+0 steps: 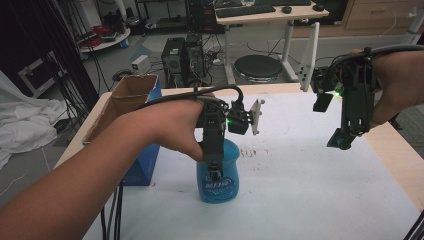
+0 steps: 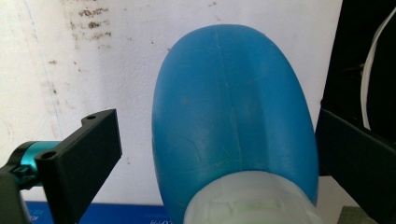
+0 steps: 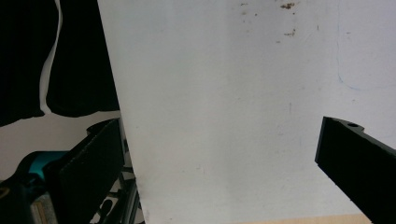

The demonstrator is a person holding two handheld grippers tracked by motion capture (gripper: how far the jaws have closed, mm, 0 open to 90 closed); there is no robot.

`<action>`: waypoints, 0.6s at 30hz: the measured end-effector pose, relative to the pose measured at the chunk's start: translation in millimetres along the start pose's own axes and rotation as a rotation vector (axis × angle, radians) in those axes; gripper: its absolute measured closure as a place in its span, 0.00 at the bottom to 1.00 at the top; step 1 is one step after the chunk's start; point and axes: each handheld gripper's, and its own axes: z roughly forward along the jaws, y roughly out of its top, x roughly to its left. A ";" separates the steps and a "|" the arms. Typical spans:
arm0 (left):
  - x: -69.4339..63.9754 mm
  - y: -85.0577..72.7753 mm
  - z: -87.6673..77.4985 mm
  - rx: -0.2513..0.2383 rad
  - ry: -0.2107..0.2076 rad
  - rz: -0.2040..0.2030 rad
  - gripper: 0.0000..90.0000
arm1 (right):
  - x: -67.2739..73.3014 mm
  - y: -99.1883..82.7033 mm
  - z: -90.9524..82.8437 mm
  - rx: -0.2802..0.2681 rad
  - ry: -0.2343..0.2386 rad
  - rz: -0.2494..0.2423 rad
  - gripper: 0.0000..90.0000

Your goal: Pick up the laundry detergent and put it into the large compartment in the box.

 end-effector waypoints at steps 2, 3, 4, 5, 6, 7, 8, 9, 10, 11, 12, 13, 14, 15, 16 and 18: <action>0.5 0.3 0.4 0.006 0.003 -0.003 0.02 | -0.1 -0.5 0.1 0.001 -0.001 0.001 0.01; 0.4 0.5 0.3 0.008 0.003 -0.005 0.02 | -0.1 -0.8 0.0 0.002 -0.001 0.002 0.01; 0.5 0.7 0.4 0.005 0.004 -0.002 0.02 | -0.2 -1.0 0.1 0.000 -0.001 -0.001 0.01; 0.5 0.7 0.4 0.005 0.004 -0.002 0.02 | -0.2 -1.0 0.1 0.000 -0.001 -0.001 0.01; 0.3 1.2 0.1 0.007 0.004 -0.003 0.02 | -0.1 -1.3 0.0 -0.001 -0.002 -0.002 0.01; 0.2 1.3 0.5 0.006 0.004 -0.006 0.02 | 0.1 -1.4 -0.1 -0.001 -0.002 -0.002 0.01; 0.3 1.5 0.7 0.007 0.001 -0.004 0.02 | 0.2 -1.7 -0.3 -0.001 -0.002 -0.001 0.01; 0.4 1.8 1.0 0.008 0.000 -0.002 0.03 | 0.3 -1.9 -0.5 -0.002 -0.004 0.000 0.01; 0.6 2.0 1.1 0.004 0.002 0.002 0.03 | 0.5 -2.0 -0.6 -0.002 -0.004 0.002 0.01; 0.3 2.2 1.4 0.002 0.004 -0.001 0.03 | 0.3 -2.2 -0.6 0.000 -0.003 -0.001 0.01; 0.3 2.4 1.4 0.003 0.004 -0.002 0.03 | 0.4 -2.4 -0.4 -0.001 -0.003 -0.001 0.01; 0.3 2.4 1.4 0.003 0.004 -0.002 0.03 | 0.4 -2.4 -0.4 -0.001 -0.003 -0.001 0.01; 0.3 2.6 1.4 0.004 0.004 -0.002 0.03 | 0.6 -2.5 -0.3 0.000 -0.003 0.001 0.01; 0.3 2.8 1.1 0.008 0.006 -0.001 0.03 | 1.1 -2.6 -0.5 0.001 -0.002 0.004 0.01; -0.1 2.9 1.2 0.009 0.007 -0.004 0.03 | 1.2 -2.7 -0.6 0.002 -0.002 0.006 0.01; -0.5 2.8 1.6 0.017 0.006 -0.001 0.06 | 0.9 -2.8 -0.6 0.001 -0.003 0.003 0.01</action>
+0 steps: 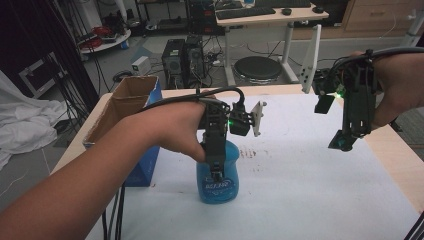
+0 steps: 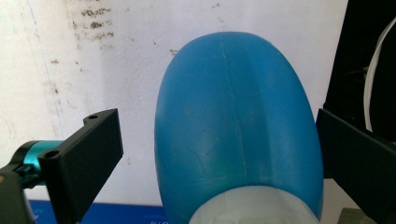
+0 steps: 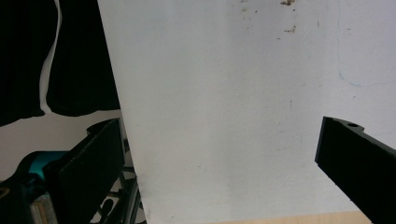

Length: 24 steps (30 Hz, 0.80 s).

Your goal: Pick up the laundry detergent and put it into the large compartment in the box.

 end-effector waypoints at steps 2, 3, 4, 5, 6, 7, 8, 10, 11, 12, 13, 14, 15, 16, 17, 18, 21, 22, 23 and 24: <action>-0.4 0.1 0.0 0.001 -0.002 0.000 0.09 | 0.3 0.3 0.0 0.000 0.000 0.000 0.01; -0.5 0.0 -0.1 0.003 0.003 -0.002 0.09 | 0.2 0.3 0.0 0.000 0.000 -0.002 0.01; -0.5 0.0 -0.1 0.004 0.002 -0.001 0.09 | 0.3 0.4 0.1 0.001 0.000 -0.002 0.01; -0.9 -0.1 0.1 0.002 0.000 -0.003 0.10 | 0.5 0.5 0.2 0.000 -0.001 0.000 0.01; -0.9 0.0 0.2 0.001 0.000 -0.003 0.10 | 0.5 0.5 0.3 0.000 0.000 -0.001 0.01; -1.1 -0.1 0.3 0.001 0.005 -0.001 0.10 | 0.5 0.5 0.4 0.001 0.000 0.000 0.01; -1.1 0.1 0.1 0.004 0.008 0.003 0.10 | 0.8 0.5 0.6 0.004 0.001 0.004 0.01; -1.2 0.2 0.1 0.004 0.009 0.003 0.11 | 0.1 0.0 1.8 -0.001 0.004 -0.005 0.01; -1.2 0.2 0.1 0.004 0.010 0.004 0.11 | 0.6 -0.1 2.1 0.003 0.004 -0.001 0.01; -1.3 0.2 0.1 0.005 0.012 0.004 0.11 | 0.4 -0.2 2.8 0.006 0.005 -0.003 0.01; -1.4 0.3 0.3 0.005 0.010 0.002 0.12 | 0.6 -0.3 3.1 0.009 0.005 0.000 0.01; -1.6 0.3 0.4 0.006 0.009 0.001 0.12 | 0.4 -0.3 3.4 0.006 0.006 -0.002 0.01; -1.5 0.6 0.4 0.009 0.010 0.006 0.13 | 0.6 -0.2 3.3 0.007 0.006 0.000 0.01; -1.6 0.6 0.7 0.007 0.009 0.010 0.14 | 0.7 -0.1 3.4 0.005 0.004 0.001 0.01; -1.9 0.7 0.7 0.008 0.006 0.010 0.15 | 0.8 0.2 3.1 0.006 0.004 0.000 0.01; -2.2 0.8 0.9 0.009 0.010 0.009 0.17 | 0.8 0.4 3.1 0.005 0.003 -0.001 0.01; -2.5 1.0 0.8 0.011 0.012 0.015 0.19 | 0.7 0.8 3.8 0.007 0.002 -0.007 0.01; -2.4 1.1 1.0 0.010 0.012 0.014 0.19 | 0.5 0.8 3.9 0.008 0.002 -0.007 0.01; -2.6 1.1 1.0 0.009 0.014 0.012 0.19 | 0.4 0.8 4.0 0.009 0.003 -0.006 0.01; -2.4 1.2 0.9 0.011 0.014 0.015 0.20 | 0.5 0.9 4.1 0.009 0.002 -0.001 0.01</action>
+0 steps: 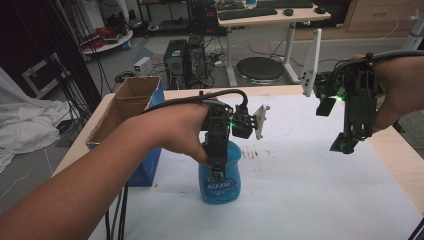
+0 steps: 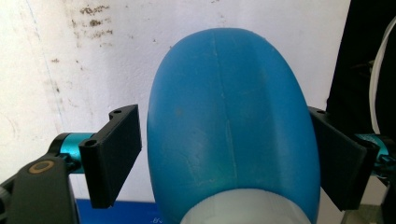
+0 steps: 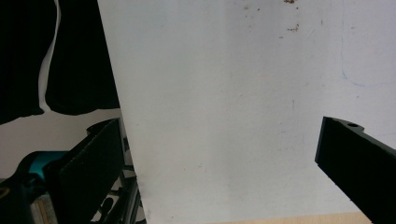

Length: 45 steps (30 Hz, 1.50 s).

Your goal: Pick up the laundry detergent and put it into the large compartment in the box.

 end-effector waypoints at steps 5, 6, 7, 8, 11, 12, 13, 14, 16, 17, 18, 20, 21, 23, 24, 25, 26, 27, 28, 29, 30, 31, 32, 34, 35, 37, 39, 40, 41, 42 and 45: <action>-0.1 0.1 0.3 0.002 -0.002 0.002 0.22 | -0.6 0.4 1.1 -0.001 0.000 -0.004 0.01; 0.1 0.1 0.5 0.000 -0.009 0.003 0.23 | -0.6 0.5 1.2 0.000 0.001 -0.004 0.01; 0.1 0.0 1.0 0.001 -0.016 0.003 0.26 | -0.7 0.5 1.3 0.000 0.002 -0.003 0.01; 0.0 0.0 1.2 0.000 -0.020 0.005 0.28 | -0.9 0.7 1.8 0.001 0.003 -0.004 0.01; 0.0 0.0 1.2 -0.003 -0.021 0.007 0.29 | -1.2 0.6 3.0 0.004 0.005 -0.005 0.01; 0.0 0.0 1.3 -0.003 -0.021 0.006 0.29 | -1.2 0.7 3.4 0.005 0.007 -0.003 0.01; 0.1 0.0 1.3 -0.003 -0.020 0.007 0.29 | -1.8 0.5 4.4 0.006 0.008 -0.008 0.01; 0.2 0.0 1.0 -0.002 -0.024 0.006 0.29 | -1.6 0.5 4.7 0.006 0.009 -0.004 0.01; 0.2 0.0 1.1 -0.002 -0.023 0.006 0.29 | -1.7 0.8 5.2 0.006 0.008 -0.003 0.01; 0.2 0.0 1.1 -0.002 -0.024 0.006 0.30 | -1.6 0.8 5.4 0.007 0.009 -0.002 0.01; 0.1 0.0 1.2 -0.001 -0.024 0.007 0.30 | -1.9 1.0 5.7 0.005 0.008 -0.006 0.01; -0.1 0.0 1.2 -0.004 -0.027 0.008 0.31 | -2.3 1.1 5.9 0.006 0.009 -0.009 0.01; 0.0 -0.1 1.1 -0.004 -0.031 0.009 0.31 | -2.1 1.1 6.1 0.005 0.009 -0.005 0.01; 0.2 -0.1 1.1 -0.003 -0.031 0.008 0.31 | -2.2 1.4 6.9 0.008 0.011 -0.004 0.01; 0.0 -0.1 1.0 -0.004 -0.031 0.008 0.31 | -2.6 1.3 7.2 0.008 0.011 -0.010 0.01; 0.2 -0.1 1.0 -0.003 -0.030 0.008 0.31 | -2.5 1.3 7.4 0.010 0.011 -0.010 0.01; 0.2 -0.1 1.1 -0.004 -0.031 0.007 0.31 | -2.3 1.4 7.6 0.008 0.012 -0.006 0.01; 0.2 -0.1 1.0 -0.003 -0.031 0.007 0.32 | -2.3 1.3 7.8 0.008 0.012 -0.007 0.01; 0.3 -0.1 1.0 -0.003 -0.031 0.007 0.32 | -2.3 1.3 7.8 0.008 0.012 -0.007 0.01; 0.0 -0.1 1.0 -0.004 -0.031 0.005 0.32 | -2.3 1.2 7.9 0.008 0.013 -0.007 0.01; -0.2 -0.1 1.2 -0.006 -0.031 0.003 0.32 | -2.5 1.1 7.7 0.008 0.012 -0.010 0.01; -0.2 -0.1 1.3 -0.006 -0.031 0.003 0.32 | -2.5 1.1 7.6 0.007 0.012 -0.011 0.01; -0.1 -0.1 1.1 -0.006 -0.031 0.003 0.32 | -2.1 1.0 7.4 0.009 0.013 -0.007 0.01; 0.1 0.0 1.1 -0.004 -0.029 0.001 0.32 | -1.5 1.0 7.2 0.009 0.012 -0.001 0.01; 0.1 0.1 1.1 -0.004 -0.031 0.001 0.32 | -1.6 0.9 7.3 0.009 0.012 -0.002 0.01; 0.0 0.0 1.1 -0.003 -0.029 0.000 0.32 | -2.1 0.5 7.8 0.007 0.013 -0.004 0.01; -0.2 0.0 1.0 -0.004 -0.025 -0.001 0.32 | -2.3 0.4 8.0 0.009 0.014 -0.006 0.01; -0.2 -0.1 0.4 -0.005 -0.027 0.000 0.34 | -2.3 0.4 8.1 0.008 0.013 -0.006 0.01; -0.2 -0.1 -0.1 -0.003 -0.025 -0.003 0.40 | -2.3 0.4 8.1 0.008 0.013 -0.006 0.01; 0.3 -0.1 0.2 0.000 -0.024 -0.001 0.40 | -2.3 0.4 8.3 0.008 0.014 -0.006 0.01; 0.1 -0.2 0.3 -0.002 -0.026 -0.003 0.40 | -2.0 0.5 8.7 0.011 0.016 0.001 0.01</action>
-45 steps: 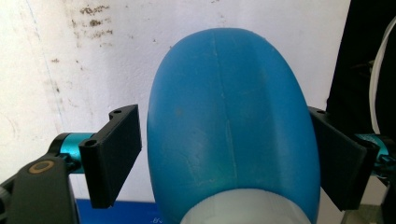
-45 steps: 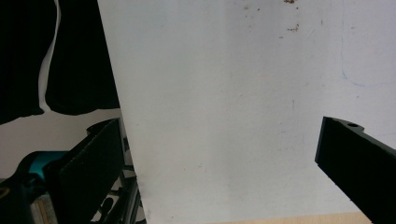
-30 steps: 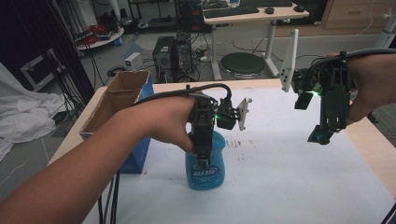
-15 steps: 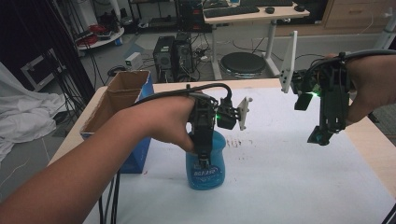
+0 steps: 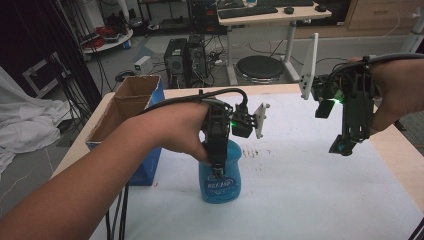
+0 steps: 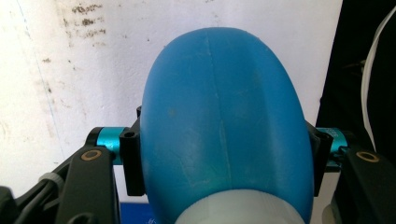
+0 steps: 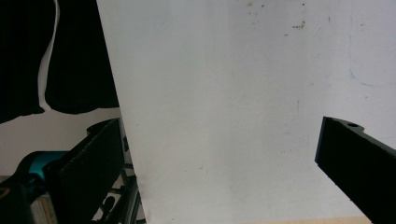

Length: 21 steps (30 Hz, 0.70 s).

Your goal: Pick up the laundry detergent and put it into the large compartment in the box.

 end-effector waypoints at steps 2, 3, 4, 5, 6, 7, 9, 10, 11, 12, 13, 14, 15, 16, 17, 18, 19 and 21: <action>0.0 0.1 0.0 0.001 0.001 0.001 0.40 | -0.6 -0.2 0.8 -0.004 0.000 -0.005 0.01; 0.2 0.1 0.0 0.001 0.003 0.002 0.41 | -0.7 -0.2 1.2 -0.004 0.001 -0.005 0.01; 0.2 0.2 0.0 0.002 0.004 0.002 0.41 | -1.4 -0.3 1.6 -0.004 -0.001 -0.010 0.01; 0.1 0.2 -0.1 0.003 0.005 0.001 0.41 | -1.4 -0.4 1.8 -0.003 0.000 -0.008 0.01; -0.1 0.3 0.0 0.004 0.008 0.002 0.41 | -1.7 -0.4 2.0 -0.002 0.001 -0.008 0.01; -0.5 0.5 -0.2 0.008 0.010 0.002 0.41 | -1.5 -0.4 2.2 -0.003 0.002 -0.001 0.01; -0.9 0.4 -0.2 0.011 0.014 0.010 0.41 | -2.2 -0.4 2.9 -0.005 0.004 -0.005 0.01; -1.1 0.5 -0.3 0.013 0.013 0.015 0.41 | -2.3 -0.3 3.4 -0.003 0.004 -0.004 0.01; -0.8 0.5 -0.3 0.012 0.011 0.014 0.41 | -2.5 -0.3 3.6 0.000 0.003 -0.005 0.01; 0.1 0.3 -0.5 0.011 0.008 0.012 0.41 | -2.6 -0.2 3.7 0.000 0.004 -0.005 0.01; 0.5 -0.1 -0.6 0.008 0.005 0.009 0.41 | -2.3 -0.1 3.8 -0.001 0.004 -0.001 0.01; 0.5 -0.1 -0.6 0.008 0.005 0.009 0.41 | -2.3 -0.1 3.8 -0.001 0.004 -0.001 0.01; 1.0 -1.1 -1.0 0.006 0.002 0.011 0.41 | -2.1 0.1 3.5 -0.001 0.004 0.002 0.01; 1.4 -1.7 -1.4 0.009 -0.002 0.009 0.41 | -2.3 -0.1 3.4 -0.001 0.002 -0.004 0.01; 1.4 -2.5 -1.6 0.009 -0.006 0.000 0.41 | -2.3 -0.1 3.3 -0.002 0.002 -0.003 0.01; 1.8 -3.1 -2.4 0.009 -0.013 -0.004 0.41 | -2.4 -0.3 3.4 -0.003 0.001 -0.005 0.01; 2.3 -3.8 -3.9 0.010 -0.019 -0.006 0.41 | -2.4 -0.5 3.5 -0.003 0.001 -0.005 0.01; 2.8 -5.3 -8.2 0.001 -0.030 -0.017 0.41 | -2.1 -0.7 3.4 -0.002 -0.001 -0.004 0.01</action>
